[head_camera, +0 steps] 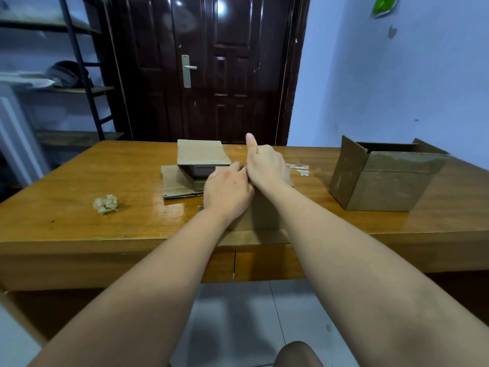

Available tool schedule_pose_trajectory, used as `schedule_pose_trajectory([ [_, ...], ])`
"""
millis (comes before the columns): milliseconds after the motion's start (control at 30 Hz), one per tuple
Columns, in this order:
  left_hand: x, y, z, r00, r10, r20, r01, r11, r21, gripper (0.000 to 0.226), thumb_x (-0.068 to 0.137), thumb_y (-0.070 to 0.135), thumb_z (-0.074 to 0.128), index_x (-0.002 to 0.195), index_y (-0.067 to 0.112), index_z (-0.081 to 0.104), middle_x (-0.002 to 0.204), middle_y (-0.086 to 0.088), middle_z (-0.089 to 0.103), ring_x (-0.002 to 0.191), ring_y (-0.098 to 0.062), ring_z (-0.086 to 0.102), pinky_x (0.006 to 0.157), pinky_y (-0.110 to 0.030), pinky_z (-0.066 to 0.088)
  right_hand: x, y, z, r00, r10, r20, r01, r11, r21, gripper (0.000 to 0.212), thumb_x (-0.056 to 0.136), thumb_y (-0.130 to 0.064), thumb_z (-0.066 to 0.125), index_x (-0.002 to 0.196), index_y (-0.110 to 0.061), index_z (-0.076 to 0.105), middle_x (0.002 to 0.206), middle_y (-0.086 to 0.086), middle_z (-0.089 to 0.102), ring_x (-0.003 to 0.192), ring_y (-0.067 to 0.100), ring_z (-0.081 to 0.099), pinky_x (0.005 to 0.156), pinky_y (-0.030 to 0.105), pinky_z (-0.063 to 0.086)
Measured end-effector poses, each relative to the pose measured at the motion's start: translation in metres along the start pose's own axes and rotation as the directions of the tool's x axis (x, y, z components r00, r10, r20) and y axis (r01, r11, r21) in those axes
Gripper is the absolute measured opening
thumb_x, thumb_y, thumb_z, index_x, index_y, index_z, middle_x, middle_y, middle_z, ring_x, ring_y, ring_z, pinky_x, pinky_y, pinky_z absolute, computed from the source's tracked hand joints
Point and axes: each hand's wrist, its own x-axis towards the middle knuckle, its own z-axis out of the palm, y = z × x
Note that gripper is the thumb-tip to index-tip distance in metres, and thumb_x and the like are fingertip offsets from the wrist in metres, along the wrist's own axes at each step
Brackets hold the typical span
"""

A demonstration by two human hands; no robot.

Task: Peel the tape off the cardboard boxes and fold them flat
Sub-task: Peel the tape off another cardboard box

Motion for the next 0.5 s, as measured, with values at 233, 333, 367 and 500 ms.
schedule_pose_trajectory([
  [233, 0.005, 0.003, -0.005, 0.992, -0.115, 0.044, 0.121, 0.979, -0.162, 0.021, 0.097, 0.027, 0.043, 0.111, 0.023, 0.058, 0.100, 0.003, 0.065, 0.090, -0.019, 0.062, 0.076, -0.036, 0.054, 0.009, 0.010, 0.008, 0.996, -0.076, 0.054, 0.071, 0.994, 0.086, 0.048, 0.098, -0.055, 0.017, 0.094, -0.030, 0.058, 0.107, 0.000, 0.063, 0.101, 0.025, 0.058, 0.088, 0.047, 0.046],
  [333, 0.009, 0.001, -0.007, 0.976, -0.165, 0.141, 0.199, 0.940, -0.276, 0.042, 0.098, 0.027, 0.042, 0.140, 0.028, 0.037, 0.114, 0.002, 0.065, 0.101, -0.022, 0.062, 0.081, -0.039, 0.054, 0.015, 0.014, 0.006, 0.980, -0.155, 0.124, 0.123, 0.965, 0.232, 0.037, 0.098, -0.041, 0.030, 0.130, -0.041, 0.049, 0.119, -0.001, 0.060, 0.103, 0.021, 0.060, 0.094, 0.047, 0.048],
  [367, 0.010, 0.000, -0.007, 0.971, -0.172, 0.168, 0.217, 0.927, -0.306, 0.049, 0.098, 0.030, 0.042, 0.145, 0.030, 0.029, 0.119, 0.002, 0.064, 0.105, -0.022, 0.061, 0.084, -0.040, 0.053, 0.017, 0.017, 0.004, 0.979, -0.162, 0.125, 0.120, 0.949, 0.291, 0.037, 0.099, -0.033, 0.038, 0.133, -0.041, 0.046, 0.110, -0.003, 0.062, 0.099, 0.019, 0.060, 0.093, 0.044, 0.049],
  [500, 0.013, 0.000, -0.009, 0.963, -0.197, 0.183, 0.258, 0.871, -0.419, 0.058, 0.095, 0.033, 0.053, 0.147, 0.035, 0.027, 0.128, 0.002, 0.061, 0.113, -0.022, 0.060, 0.092, -0.041, 0.052, 0.014, 0.019, -0.002, 0.991, -0.095, 0.097, 0.050, 0.918, 0.393, 0.019, 0.088, -0.025, 0.064, 0.099, -0.024, 0.048, 0.086, 0.005, 0.066, 0.084, 0.025, 0.063, 0.080, 0.043, 0.052],
])
